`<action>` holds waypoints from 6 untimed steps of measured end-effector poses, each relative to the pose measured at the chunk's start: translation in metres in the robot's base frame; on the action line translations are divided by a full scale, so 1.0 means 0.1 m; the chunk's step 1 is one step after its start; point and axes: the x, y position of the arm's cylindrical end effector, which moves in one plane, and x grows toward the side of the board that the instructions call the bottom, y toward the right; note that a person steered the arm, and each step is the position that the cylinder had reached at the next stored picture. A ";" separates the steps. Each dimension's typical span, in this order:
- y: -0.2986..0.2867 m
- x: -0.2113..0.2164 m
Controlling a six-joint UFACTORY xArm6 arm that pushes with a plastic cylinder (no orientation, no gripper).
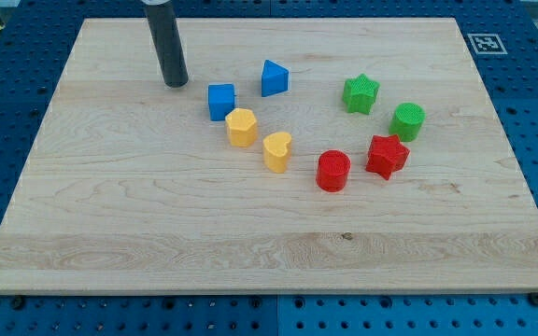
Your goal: Nudge the blue triangle right a bit
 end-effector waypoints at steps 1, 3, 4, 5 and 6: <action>0.19 0.00; 0.48 0.05; 0.80 0.09; 1.08 0.10; 1.16 0.22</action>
